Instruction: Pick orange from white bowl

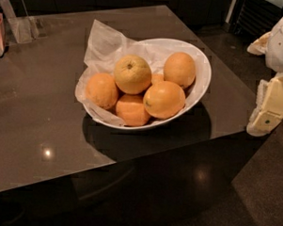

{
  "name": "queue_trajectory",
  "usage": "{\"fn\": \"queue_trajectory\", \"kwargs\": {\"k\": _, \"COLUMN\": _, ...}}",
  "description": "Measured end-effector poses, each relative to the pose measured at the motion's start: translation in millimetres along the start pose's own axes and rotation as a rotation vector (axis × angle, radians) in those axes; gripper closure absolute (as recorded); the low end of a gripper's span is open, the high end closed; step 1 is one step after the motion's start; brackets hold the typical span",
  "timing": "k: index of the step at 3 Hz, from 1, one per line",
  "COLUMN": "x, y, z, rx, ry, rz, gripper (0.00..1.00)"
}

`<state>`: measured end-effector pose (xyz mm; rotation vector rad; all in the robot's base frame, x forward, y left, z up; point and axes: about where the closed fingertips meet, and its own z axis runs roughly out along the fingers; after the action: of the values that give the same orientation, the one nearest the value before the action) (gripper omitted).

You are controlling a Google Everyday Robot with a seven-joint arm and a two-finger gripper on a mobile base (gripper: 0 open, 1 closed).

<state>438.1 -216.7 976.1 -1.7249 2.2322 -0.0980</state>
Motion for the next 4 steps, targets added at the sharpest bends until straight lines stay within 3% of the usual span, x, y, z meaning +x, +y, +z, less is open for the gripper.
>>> {"fn": "queue_trajectory", "kwargs": {"k": 2, "x": -5.7, "y": -2.9, "z": -2.8, "rx": 0.012, "ry": -0.025, "rz": 0.001, "gripper": 0.0}}
{"fn": "queue_trajectory", "kwargs": {"k": 4, "x": -65.5, "y": -40.0, "z": -2.4, "rx": -0.052, "ry": -0.249, "rz": -0.026, "gripper": 0.0}}
